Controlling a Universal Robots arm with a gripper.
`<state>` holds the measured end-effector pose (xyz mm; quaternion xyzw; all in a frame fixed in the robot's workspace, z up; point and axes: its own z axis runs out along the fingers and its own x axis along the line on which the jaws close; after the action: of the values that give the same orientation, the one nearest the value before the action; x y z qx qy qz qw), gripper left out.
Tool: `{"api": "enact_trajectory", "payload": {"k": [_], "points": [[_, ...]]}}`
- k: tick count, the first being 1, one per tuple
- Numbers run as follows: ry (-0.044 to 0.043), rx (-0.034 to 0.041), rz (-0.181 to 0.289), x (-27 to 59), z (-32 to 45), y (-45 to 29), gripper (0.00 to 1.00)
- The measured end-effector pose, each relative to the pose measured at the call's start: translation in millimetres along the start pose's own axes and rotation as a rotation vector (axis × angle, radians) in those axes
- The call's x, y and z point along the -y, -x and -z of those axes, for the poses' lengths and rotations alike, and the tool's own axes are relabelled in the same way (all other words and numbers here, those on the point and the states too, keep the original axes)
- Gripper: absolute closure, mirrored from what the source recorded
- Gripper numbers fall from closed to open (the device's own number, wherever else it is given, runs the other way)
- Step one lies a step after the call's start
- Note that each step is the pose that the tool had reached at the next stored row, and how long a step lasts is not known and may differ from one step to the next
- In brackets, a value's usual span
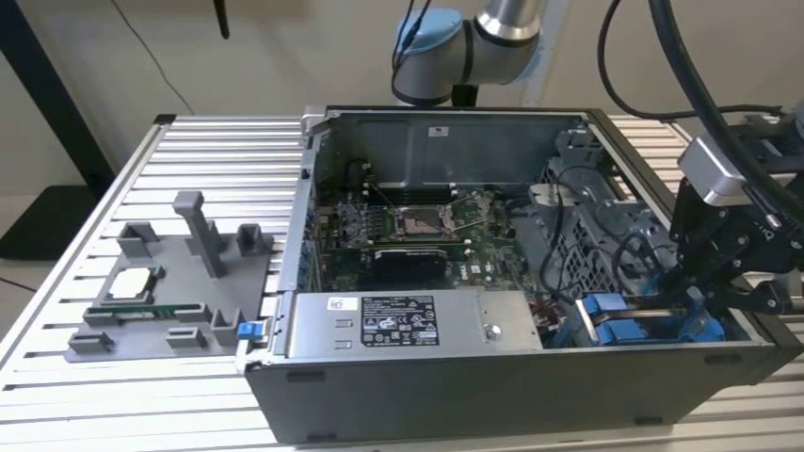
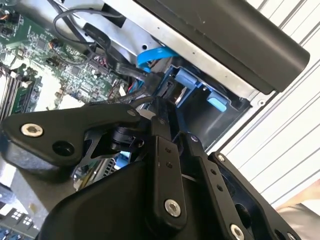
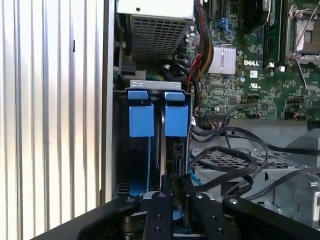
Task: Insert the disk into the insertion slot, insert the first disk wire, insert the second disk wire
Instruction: 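Insert the first disk wire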
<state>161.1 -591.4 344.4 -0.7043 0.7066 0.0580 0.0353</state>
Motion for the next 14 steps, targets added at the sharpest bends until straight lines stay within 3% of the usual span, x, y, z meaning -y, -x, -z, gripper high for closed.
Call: {"api": "enact_trajectory", "payload": {"k": [6,14], "points": [[0.0000,-0.0006,0.000,2.0,-3.1,7.2,1.00],[0.0000,-0.0007,0.000,4.7,-6.1,6.9,1.00]]}}
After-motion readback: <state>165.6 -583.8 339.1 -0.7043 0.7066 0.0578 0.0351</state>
